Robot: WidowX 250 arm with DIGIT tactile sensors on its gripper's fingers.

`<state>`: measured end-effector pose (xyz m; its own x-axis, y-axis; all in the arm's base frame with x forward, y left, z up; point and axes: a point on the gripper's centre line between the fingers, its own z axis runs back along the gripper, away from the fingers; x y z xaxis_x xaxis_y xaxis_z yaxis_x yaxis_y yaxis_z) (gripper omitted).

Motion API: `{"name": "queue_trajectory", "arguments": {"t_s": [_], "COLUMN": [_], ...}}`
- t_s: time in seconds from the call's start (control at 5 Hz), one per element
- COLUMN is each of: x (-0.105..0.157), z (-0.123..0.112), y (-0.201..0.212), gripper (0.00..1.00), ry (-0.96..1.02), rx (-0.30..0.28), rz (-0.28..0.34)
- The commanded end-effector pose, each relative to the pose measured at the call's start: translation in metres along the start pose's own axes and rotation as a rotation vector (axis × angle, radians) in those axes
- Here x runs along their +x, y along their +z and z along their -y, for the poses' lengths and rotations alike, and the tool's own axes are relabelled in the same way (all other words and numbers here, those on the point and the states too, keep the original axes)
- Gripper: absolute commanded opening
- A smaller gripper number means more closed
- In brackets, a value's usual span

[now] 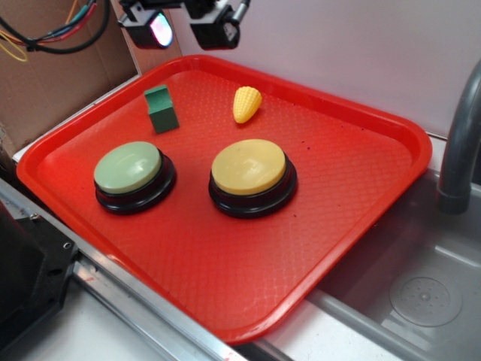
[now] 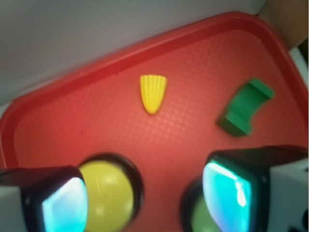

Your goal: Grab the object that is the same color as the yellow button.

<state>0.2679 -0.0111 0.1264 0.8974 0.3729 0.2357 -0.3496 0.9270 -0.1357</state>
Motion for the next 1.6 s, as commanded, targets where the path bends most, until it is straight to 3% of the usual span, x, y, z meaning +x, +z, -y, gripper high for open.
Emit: {"name": "queue_trajectory", "arguments": {"t_s": [0.0, 0.4, 0.8, 1.0, 1.2, 1.4], "x": [0.035, 0.051, 0.065, 0.069, 0.070, 0.069], "z": [-0.011, -0.013, -0.021, -0.020, -0.019, -0.009], "y": [-0.037, -0.084, -0.115, -0.114, -0.100, -0.074], "gripper": [1.00, 1.00, 1.00, 0.20, 0.00, 0.00], "ry": [0.121, 0.234, 0.256, 0.226, 0.223, 0.082], "rx": [0.007, 0.023, 0.043, 0.035, 0.033, 0.071], "rz": [0.097, 0.181, 0.179, 0.173, 0.150, 0.104]}}
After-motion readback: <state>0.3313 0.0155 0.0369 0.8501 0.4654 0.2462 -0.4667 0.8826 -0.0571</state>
